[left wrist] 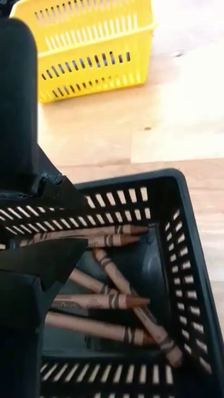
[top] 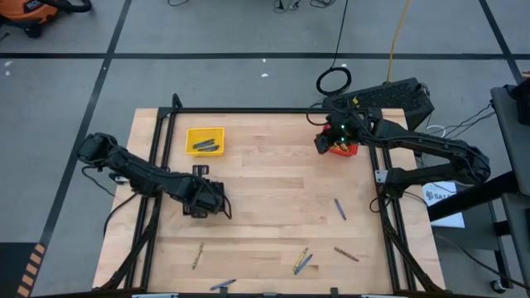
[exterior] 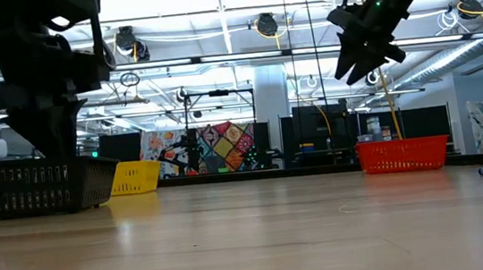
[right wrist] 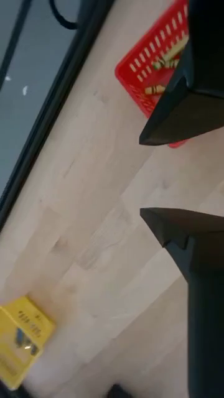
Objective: Sort crayons
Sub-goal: Put the blue crayon into the yellow bin
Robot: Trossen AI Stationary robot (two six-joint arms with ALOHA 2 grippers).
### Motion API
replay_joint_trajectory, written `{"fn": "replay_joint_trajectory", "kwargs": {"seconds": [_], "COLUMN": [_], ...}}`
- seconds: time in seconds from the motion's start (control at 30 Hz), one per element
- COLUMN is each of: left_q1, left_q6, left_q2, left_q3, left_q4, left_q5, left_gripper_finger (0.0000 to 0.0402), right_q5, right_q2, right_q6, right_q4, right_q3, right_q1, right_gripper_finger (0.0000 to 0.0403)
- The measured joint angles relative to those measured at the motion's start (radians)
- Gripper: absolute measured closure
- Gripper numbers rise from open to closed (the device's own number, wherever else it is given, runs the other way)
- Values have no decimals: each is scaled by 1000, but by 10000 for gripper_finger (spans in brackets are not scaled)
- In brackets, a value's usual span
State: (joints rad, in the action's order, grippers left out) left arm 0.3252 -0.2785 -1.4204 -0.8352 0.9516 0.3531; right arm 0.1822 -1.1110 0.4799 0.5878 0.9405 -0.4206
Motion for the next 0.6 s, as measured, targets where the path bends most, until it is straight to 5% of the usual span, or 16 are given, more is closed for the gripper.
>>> {"fn": "replay_joint_trajectory", "kwargs": {"seconds": [0.37,0.6], "left_q1": [-43,-71], "left_q6": [-136,-213], "left_q2": [26,36], "left_q3": [-13,-14], "left_q4": [-12,-80], "left_q5": [33,84], "left_gripper_finger": [322,322], "right_q5": [5,-25], "right_q2": [0,0], "right_q6": [-29,-56], "right_q4": [-166,8], "right_q3": [0,0], "right_q1": [-28,-23], "right_gripper_finger": [245,245]}}
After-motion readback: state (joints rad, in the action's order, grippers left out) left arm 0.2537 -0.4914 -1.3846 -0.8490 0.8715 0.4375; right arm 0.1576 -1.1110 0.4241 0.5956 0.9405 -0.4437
